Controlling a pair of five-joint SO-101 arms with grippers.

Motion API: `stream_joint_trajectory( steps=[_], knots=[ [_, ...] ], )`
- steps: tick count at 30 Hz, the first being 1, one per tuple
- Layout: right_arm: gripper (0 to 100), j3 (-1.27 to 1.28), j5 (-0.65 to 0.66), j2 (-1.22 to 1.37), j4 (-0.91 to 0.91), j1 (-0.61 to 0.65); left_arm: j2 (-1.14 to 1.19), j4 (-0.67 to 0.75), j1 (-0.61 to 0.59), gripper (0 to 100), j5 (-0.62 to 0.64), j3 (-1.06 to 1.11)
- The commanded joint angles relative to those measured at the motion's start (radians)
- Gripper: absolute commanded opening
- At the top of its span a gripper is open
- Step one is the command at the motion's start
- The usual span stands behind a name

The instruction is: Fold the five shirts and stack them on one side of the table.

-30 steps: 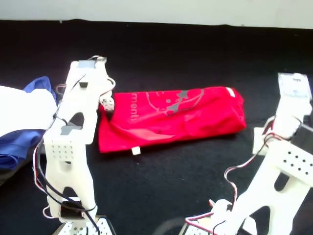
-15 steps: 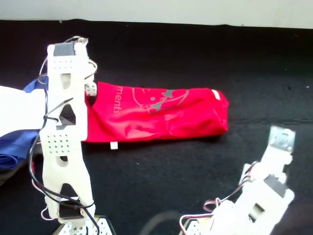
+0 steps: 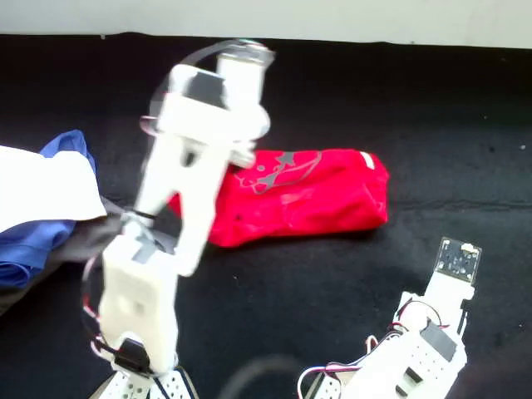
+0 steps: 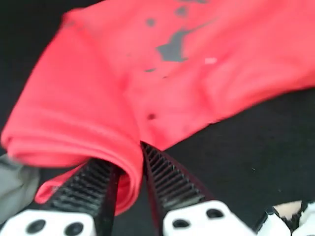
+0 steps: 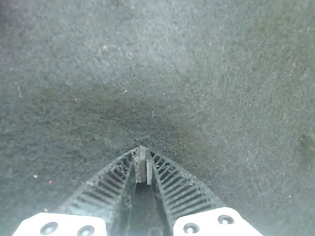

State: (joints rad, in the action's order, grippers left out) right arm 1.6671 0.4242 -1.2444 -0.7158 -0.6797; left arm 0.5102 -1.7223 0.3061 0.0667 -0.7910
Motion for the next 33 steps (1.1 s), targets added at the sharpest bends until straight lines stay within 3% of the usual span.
stream_joint_trajectory(
  steps=[1,9,20,27,33],
  knots=[
    [0.5,0.048,0.006,-0.048,0.007,-0.007,-0.03,0.103,0.13,1,-0.008,-0.053],
    [0.5,0.074,0.006,-0.105,-0.008,-0.007,0.173,0.258,0.285,1,-0.008,-0.174],
    [0.5,0.074,0.005,-0.11,-0.008,-0.005,0.55,0.407,0.292,1,-0.008,-0.515],
    [0.5,0.074,0.005,-0.11,-0.008,-0.005,0.599,0.41,0.343,8,-0.008,-0.648],
    [0.5,0.076,0.005,-0.11,-0.008,-0.005,0.599,0.453,0.352,3,-0.003,-0.65]
  ],
)
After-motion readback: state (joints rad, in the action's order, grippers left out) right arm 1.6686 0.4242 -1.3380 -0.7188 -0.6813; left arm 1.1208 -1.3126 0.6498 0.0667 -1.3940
